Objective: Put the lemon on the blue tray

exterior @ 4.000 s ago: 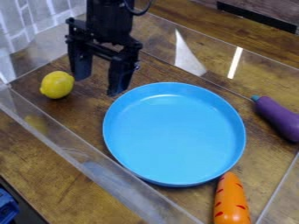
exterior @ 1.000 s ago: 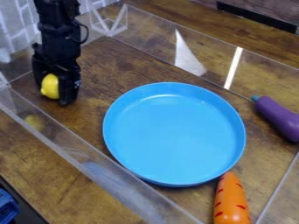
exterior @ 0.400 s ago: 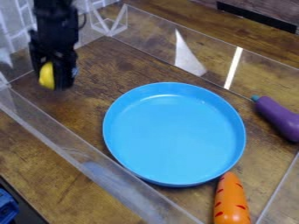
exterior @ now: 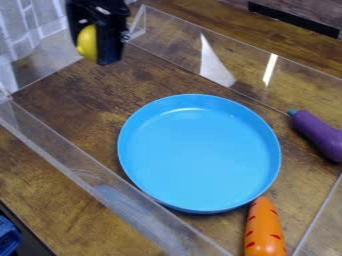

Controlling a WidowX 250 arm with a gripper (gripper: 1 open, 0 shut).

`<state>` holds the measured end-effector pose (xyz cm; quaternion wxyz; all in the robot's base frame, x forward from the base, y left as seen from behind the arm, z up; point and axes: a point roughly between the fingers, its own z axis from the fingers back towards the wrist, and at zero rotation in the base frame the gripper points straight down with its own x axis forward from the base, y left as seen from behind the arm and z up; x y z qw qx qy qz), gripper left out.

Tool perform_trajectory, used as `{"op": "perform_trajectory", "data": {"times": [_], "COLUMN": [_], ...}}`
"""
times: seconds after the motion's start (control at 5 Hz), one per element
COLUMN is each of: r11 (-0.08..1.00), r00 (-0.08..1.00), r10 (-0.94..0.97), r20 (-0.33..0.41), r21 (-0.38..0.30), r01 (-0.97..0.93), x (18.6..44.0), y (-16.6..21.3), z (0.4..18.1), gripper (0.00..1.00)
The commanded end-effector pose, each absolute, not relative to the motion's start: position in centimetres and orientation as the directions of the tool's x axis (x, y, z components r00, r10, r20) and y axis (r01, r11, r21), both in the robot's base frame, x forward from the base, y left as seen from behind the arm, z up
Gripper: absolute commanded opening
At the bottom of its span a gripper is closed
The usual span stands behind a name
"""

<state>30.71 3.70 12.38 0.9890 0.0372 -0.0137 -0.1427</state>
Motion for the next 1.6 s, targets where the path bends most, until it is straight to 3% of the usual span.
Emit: {"op": "perform_trajectory", "data": {"times": [0.0, 0.4, 1.0, 1.2, 1.4], "r11": [0.939, 0.903, 0.838, 0.815, 0.803], "r00": [0.938, 0.903, 0.839, 0.816, 0.805], "r10": [-0.340, -0.428, -0.543, -0.578, -0.593], "r20": [0.068, 0.036, -0.021, -0.031, -0.019], "r21": [0.076, 0.050, 0.044, 0.033, 0.054], "r01": [0.335, 0.426, 0.544, 0.579, 0.593], "x": [30.0, 28.6, 28.7, 29.6, 30.8], "y": [0.5, -5.2, -7.9, -7.7, -6.9], "z": [13.3, 11.1, 7.4, 5.5, 7.1], "gripper": [0.00, 0.00, 0.00, 1.00, 0.00]}}
